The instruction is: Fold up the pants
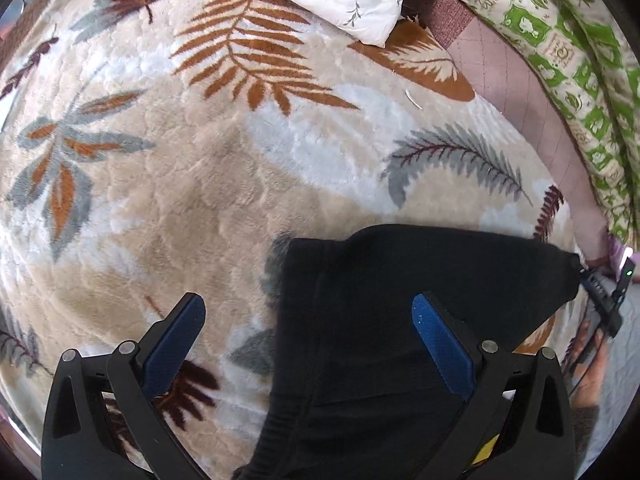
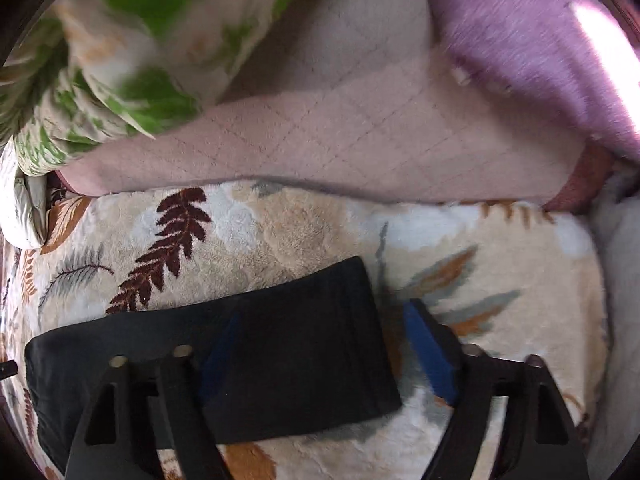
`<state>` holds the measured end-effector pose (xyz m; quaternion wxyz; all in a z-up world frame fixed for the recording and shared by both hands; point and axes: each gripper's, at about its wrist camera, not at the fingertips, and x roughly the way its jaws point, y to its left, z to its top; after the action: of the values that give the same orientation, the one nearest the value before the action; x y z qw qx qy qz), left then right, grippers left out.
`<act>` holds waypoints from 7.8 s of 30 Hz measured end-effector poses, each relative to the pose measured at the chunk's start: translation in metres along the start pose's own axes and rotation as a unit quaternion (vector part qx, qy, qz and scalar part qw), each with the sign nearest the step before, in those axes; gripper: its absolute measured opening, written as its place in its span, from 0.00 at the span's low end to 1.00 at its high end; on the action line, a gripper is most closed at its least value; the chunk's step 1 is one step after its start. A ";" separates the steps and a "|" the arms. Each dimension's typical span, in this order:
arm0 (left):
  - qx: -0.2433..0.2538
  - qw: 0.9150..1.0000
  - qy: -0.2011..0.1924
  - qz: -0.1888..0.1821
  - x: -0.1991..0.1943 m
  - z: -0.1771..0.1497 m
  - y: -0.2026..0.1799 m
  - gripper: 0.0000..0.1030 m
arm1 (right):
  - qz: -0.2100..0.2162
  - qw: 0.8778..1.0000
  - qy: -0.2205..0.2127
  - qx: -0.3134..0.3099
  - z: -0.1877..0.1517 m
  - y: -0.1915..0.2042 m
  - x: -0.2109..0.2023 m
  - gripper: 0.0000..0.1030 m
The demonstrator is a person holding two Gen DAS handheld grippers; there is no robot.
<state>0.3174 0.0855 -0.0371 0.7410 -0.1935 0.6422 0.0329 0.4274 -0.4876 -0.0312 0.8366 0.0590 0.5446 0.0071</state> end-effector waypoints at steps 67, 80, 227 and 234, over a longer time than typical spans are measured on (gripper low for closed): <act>0.002 0.993 -0.077 -0.090 -0.079 -0.068 -0.010 0.28 | 0.029 0.997 -0.068 0.017 -0.154 -0.017 -0.172 0.05; 0.019 0.992 -0.075 -0.103 -0.072 -0.152 0.015 0.28 | 0.089 0.993 -0.070 0.037 -0.265 -0.033 -0.175 0.05; 0.088 0.991 0.032 -0.090 -0.013 -0.120 0.021 0.09 | 0.106 0.982 -0.057 0.146 -0.317 -0.060 -0.142 0.15; 0.086 0.991 0.035 -0.094 -0.011 -0.120 0.021 0.09 | 0.098 0.982 -0.066 0.150 -0.299 -0.061 -0.151 0.22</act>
<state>0.1961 0.0678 -0.0434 0.7319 -0.1897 0.6470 -0.0989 0.0902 -0.5329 -0.0202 0.8479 0.2370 0.4743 0.0034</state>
